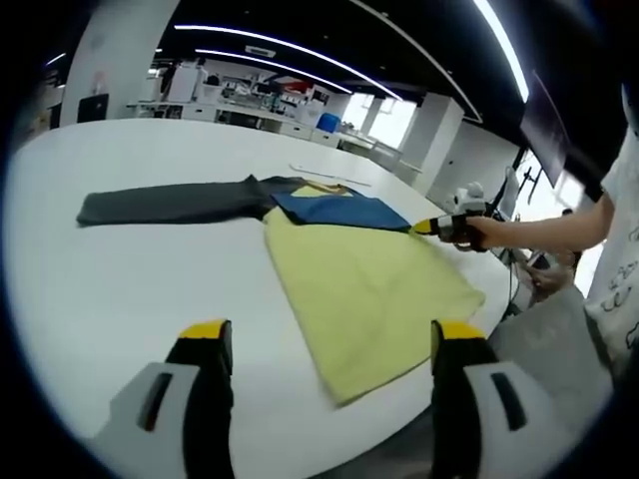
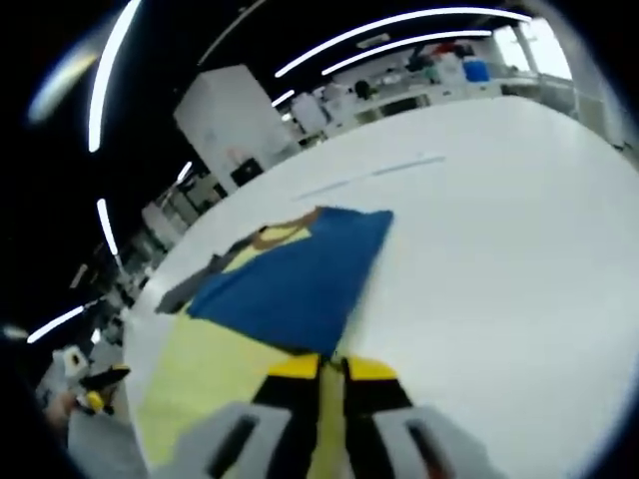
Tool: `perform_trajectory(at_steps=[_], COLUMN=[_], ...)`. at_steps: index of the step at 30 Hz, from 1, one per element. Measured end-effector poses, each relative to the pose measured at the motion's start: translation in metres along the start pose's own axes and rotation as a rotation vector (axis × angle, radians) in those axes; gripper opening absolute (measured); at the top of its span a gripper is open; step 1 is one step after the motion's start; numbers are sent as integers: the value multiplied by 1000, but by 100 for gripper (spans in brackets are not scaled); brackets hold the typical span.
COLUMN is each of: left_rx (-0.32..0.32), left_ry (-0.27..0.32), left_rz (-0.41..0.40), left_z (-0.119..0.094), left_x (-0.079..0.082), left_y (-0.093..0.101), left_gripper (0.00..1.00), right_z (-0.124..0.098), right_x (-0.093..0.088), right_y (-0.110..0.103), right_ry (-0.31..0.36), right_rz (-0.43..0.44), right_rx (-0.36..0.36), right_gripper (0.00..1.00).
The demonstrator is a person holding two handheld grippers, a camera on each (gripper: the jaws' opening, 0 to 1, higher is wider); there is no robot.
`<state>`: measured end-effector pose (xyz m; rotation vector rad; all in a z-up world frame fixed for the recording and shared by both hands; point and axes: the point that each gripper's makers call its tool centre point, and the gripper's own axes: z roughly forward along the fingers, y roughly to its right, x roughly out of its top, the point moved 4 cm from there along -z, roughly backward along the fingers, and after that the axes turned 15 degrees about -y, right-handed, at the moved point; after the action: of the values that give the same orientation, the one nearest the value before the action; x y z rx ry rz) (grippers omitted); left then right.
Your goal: Fold the garment on the visible template until the final outline fits inside the template.
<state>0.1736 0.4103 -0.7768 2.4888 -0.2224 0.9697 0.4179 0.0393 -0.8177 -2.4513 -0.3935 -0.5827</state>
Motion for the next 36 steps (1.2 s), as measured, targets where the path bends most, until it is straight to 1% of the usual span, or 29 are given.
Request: perform_trajectory(at_steps=[3, 5, 8, 12, 19, 22, 25, 29, 35, 36], left_rx=[2, 2, 2, 1, -1, -2, 0, 2, 1, 1], left_ry=[-1, 1, -1, 0, 1, -2, 0, 1, 1, 1], left_rz=[-4, -4, -3, -2, -3, -2, -4, -2, 0, 1], left_z=[0, 0, 0, 1, 2, 2, 1, 1, 1, 1], left_x=[-1, 0, 0, 1, 1, 1, 1, 1, 2, 2], left_y=[0, 2, 1, 3, 4, 4, 2, 1, 1, 1], left_gripper=[79, 78, 78, 78, 78, 78, 78, 78, 78, 78], right_z=[0, -1, -5, -11, -12, -11, -10, -8, -10, -11], right_x=[1, 2, 6, 10, 10, 8, 9, 8, 9, 8], right_y=[2, 1, 6, 11, 17, 20, 22, 23, 23, 23], right_ry=[2, 5, 20, 35, 42, 32, 33, 23, 30, 25], right_rz=[6, 6, -4, 13, 10, 3, 2, -33, -81, -90], right_rx=[-2, 0, -19, -25, -56, -79, -84, -103, -107, -105], right_gripper=[0, 0, 0, 0, 0, 0, 0, 0, 0, 1])
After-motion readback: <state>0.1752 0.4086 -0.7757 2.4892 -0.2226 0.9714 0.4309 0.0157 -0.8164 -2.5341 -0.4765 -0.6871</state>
